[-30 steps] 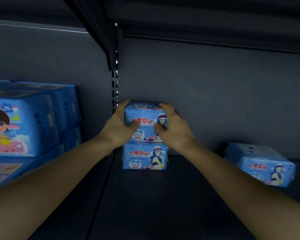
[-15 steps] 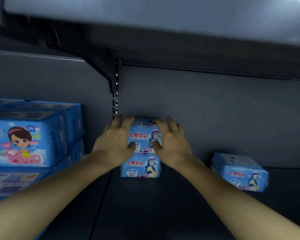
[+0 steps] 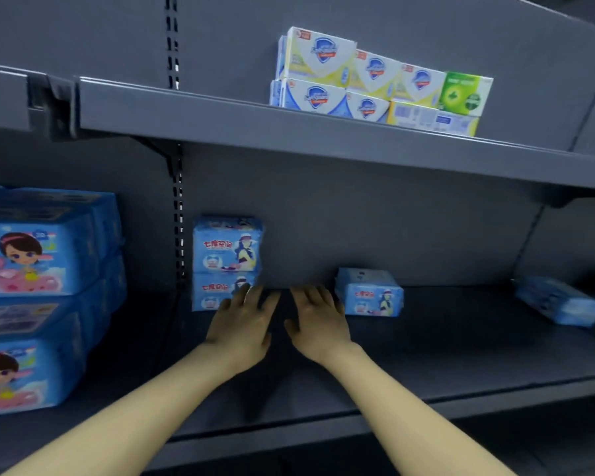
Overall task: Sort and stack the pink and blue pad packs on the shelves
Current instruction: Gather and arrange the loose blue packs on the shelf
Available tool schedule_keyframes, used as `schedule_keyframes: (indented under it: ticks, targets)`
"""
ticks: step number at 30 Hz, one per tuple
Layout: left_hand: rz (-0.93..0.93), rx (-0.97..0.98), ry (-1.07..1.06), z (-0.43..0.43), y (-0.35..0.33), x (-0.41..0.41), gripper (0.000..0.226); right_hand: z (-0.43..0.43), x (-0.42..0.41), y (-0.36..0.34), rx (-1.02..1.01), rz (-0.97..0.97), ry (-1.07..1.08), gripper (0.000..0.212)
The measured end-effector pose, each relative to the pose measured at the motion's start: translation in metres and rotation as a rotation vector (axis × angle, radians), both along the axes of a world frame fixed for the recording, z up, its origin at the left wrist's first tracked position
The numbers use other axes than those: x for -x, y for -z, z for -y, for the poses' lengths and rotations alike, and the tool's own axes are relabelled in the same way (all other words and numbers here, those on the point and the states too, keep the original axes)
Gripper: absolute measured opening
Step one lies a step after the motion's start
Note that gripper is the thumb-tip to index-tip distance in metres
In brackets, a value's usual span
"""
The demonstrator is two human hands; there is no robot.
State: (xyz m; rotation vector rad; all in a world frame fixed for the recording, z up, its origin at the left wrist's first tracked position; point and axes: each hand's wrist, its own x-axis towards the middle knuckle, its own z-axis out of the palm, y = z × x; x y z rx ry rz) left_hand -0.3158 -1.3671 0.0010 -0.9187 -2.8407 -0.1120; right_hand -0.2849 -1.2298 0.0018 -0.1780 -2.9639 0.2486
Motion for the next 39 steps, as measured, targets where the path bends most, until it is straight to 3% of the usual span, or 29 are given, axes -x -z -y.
schedule_keyframes:
  ticks: [17,39]
  targets:
    - [0.036,-0.038,0.135,-0.094,0.011,-0.037,0.064,-0.1,-0.07,0.007,-0.024,0.037,0.251,0.063]
    - [0.013,-0.013,0.039,-0.2,0.005,-0.023,0.064,-0.214,-0.051,0.006,0.087,0.045,0.13,0.063]
